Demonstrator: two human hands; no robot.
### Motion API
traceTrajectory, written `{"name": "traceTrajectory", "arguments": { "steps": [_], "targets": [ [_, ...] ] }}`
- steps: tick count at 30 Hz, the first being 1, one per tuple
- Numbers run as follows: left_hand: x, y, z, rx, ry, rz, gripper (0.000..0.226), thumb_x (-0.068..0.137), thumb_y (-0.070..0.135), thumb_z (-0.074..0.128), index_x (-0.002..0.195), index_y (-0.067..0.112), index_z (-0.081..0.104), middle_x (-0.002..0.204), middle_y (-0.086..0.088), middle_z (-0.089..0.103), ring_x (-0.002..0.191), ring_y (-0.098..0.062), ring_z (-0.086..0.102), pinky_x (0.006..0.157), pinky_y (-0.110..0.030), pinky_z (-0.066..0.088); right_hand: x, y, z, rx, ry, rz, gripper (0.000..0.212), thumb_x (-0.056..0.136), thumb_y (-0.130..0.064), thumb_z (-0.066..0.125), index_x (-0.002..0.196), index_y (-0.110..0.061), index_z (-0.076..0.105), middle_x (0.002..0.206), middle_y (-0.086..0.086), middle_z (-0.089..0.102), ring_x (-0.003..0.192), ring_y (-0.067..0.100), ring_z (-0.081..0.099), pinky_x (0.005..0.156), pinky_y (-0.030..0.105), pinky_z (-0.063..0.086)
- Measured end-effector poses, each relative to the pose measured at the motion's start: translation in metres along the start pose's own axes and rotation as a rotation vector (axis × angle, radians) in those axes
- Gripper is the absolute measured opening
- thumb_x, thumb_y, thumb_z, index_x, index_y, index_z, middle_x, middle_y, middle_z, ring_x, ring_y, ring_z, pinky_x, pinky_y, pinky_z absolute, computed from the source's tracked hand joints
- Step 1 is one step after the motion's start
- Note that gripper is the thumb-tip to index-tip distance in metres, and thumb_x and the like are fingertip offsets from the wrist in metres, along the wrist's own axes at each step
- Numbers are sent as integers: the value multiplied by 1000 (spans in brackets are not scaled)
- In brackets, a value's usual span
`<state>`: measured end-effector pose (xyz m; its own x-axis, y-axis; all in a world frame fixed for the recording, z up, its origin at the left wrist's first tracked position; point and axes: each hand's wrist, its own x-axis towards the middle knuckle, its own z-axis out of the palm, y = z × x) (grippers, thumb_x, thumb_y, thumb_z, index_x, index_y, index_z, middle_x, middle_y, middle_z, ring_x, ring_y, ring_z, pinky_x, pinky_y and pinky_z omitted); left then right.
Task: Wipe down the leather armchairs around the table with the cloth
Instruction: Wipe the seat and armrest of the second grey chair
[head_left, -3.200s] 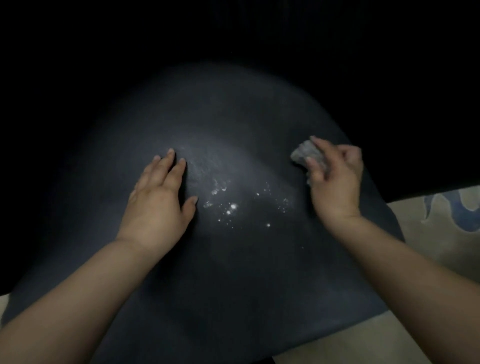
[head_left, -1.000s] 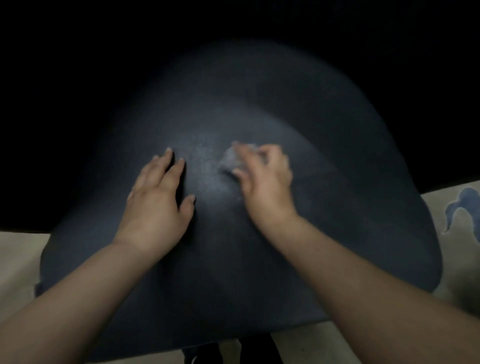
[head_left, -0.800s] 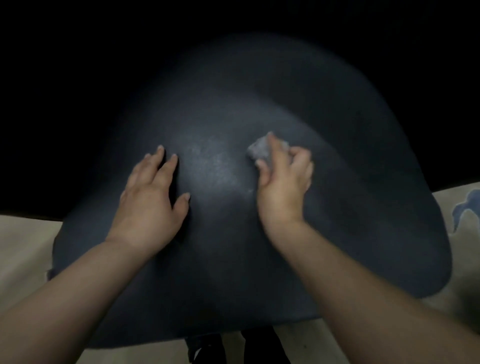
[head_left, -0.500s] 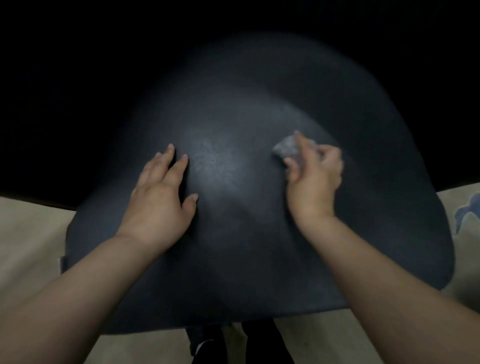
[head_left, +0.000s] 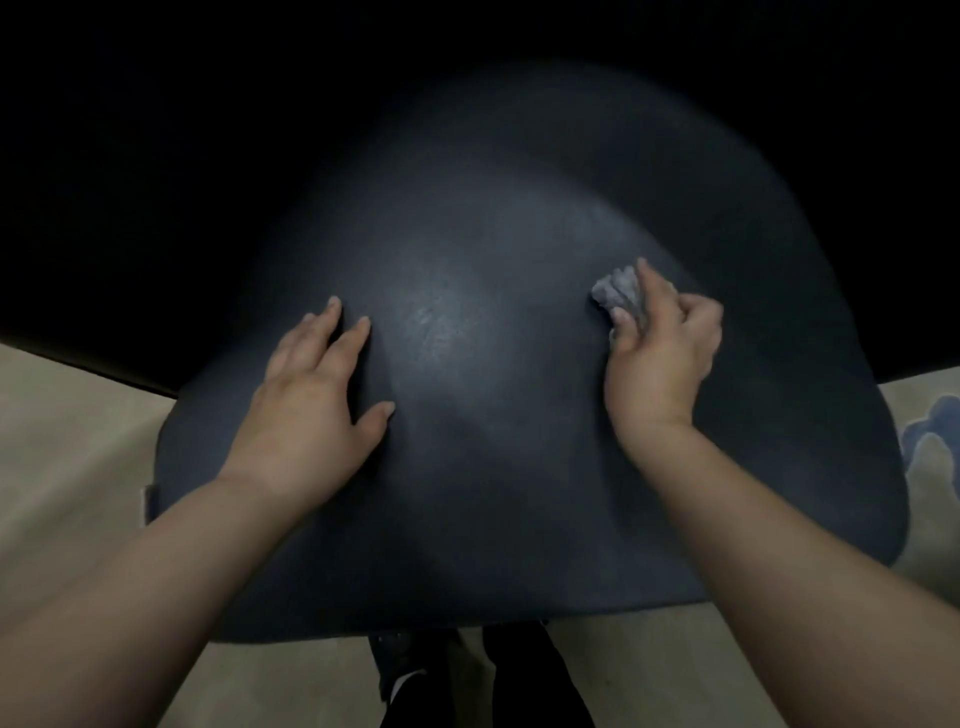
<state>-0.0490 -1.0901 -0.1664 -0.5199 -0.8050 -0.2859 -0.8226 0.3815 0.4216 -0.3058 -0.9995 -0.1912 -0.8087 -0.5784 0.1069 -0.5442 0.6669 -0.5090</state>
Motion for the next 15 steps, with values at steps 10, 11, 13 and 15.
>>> {"name": "traceTrajectory", "arguments": {
  "steps": [10, 11, 13, 15],
  "targets": [
    [-22, -8, -3, -4, -73, 45, 93, 77, 37, 75, 152, 24, 22, 161, 6, 5, 146, -14, 2, 111, -19, -3, -75, -56, 19, 89, -359, -443, 46, 83, -17, 67, 126, -31, 59, 111, 14, 49, 98, 32, 47, 87, 40, 39],
    [-25, -11, -4, 4, -76, 48, 94, 76, 38, 76, 152, 24, 22, 161, 6, 5, 146, -13, 2, 110, -18, -4, -60, -49, 16, 63, -314, -428, 45, 84, -16, 67, 126, -29, 60, 111, 17, 50, 97, 35, 49, 87, 42, 43],
    [-30, -18, -6, 5, -68, 41, 95, 75, 39, 77, 152, 25, 22, 160, 7, 6, 146, -13, 3, 110, -17, -5, -33, -39, 16, 31, -207, -271, 46, 85, -16, 65, 129, -30, 57, 115, 17, 48, 101, 36, 47, 91, 45, 42],
    [-33, -23, -6, -2, -53, 23, 96, 73, 40, 78, 151, 24, 24, 160, 5, 9, 146, -16, 5, 112, -19, -2, -28, -45, 24, 34, -152, -114, 48, 87, -17, 62, 131, -35, 53, 120, 13, 43, 105, 32, 42, 94, 44, 36]
  ]
}}
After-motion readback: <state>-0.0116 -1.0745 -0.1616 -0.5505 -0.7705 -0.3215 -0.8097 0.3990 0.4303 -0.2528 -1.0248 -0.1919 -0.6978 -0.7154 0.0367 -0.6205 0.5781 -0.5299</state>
